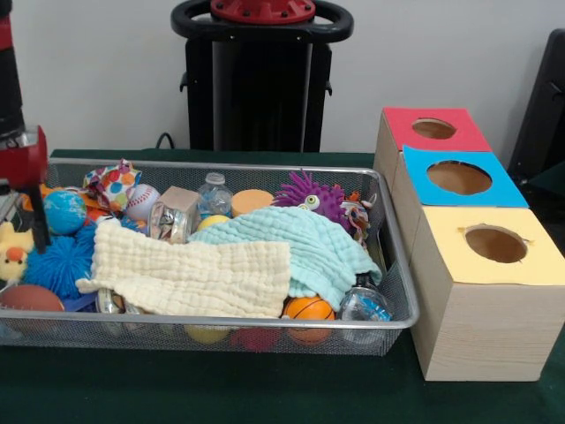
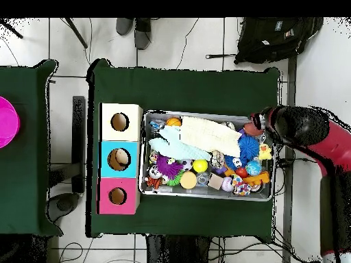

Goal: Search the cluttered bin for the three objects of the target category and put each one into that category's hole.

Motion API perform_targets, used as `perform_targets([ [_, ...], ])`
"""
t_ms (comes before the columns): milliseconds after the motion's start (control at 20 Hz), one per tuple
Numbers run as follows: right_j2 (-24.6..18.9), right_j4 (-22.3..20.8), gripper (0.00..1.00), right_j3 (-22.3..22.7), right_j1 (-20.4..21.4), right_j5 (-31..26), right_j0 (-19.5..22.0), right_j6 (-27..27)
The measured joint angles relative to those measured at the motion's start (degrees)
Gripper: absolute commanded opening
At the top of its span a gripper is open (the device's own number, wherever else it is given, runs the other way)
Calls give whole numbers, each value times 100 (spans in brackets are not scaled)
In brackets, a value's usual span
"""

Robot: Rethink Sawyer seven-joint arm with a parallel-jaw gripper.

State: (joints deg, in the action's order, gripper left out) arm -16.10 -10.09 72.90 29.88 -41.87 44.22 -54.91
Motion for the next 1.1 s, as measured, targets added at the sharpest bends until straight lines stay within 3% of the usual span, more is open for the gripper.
perform_targets([
  [550, 65, 19, 100, 148, 187, 224, 274, 0],
  [1100, 71, 36, 100, 715, 209, 795, 303, 0],
])
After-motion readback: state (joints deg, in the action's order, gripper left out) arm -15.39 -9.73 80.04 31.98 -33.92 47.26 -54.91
